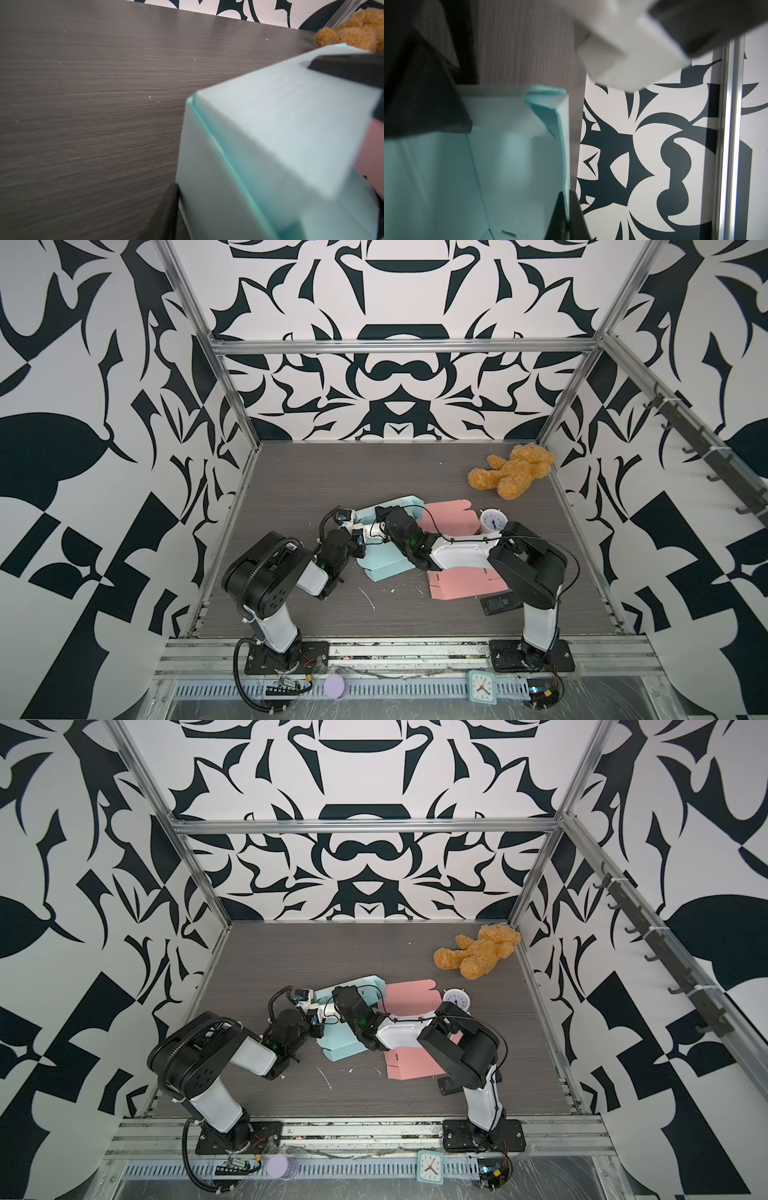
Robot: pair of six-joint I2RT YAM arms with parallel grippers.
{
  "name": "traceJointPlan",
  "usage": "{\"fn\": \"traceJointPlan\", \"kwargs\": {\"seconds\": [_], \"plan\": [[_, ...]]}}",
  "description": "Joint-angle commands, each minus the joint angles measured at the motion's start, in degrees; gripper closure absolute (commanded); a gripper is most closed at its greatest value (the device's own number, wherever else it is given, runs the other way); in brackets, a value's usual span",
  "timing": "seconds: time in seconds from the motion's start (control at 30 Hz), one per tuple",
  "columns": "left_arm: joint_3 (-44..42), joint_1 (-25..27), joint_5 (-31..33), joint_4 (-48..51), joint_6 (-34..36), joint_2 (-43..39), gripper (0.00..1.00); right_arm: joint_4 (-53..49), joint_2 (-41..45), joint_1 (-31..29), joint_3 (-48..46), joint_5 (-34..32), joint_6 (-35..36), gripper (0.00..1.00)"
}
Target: Fold the paper box
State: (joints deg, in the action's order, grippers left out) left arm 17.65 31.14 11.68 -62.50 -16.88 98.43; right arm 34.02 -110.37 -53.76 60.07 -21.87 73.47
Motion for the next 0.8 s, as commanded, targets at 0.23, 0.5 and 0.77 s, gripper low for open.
{"fn": "traceJointPlan", "kwargs": {"seconds": [0.23,0.5,0.77], "plan": [[-2.0,0.2,1.3,-5.0,0.2,-0.3,0.83,-2.7,4.0,-2.0,-0.4,2.1,-7.8,0.66],[-2.2,0.2,1.4,-4.8,1.2,-0.5,0.83,-12.1,18.4,-2.5,-3.2,13.8,-35.2,0.32],[-2.0,0.7,0.8,-4.8,2.1,-0.4,0.82,-33.7,18.9,3.8,10.5,26.0,-67.0,0.28]]}}
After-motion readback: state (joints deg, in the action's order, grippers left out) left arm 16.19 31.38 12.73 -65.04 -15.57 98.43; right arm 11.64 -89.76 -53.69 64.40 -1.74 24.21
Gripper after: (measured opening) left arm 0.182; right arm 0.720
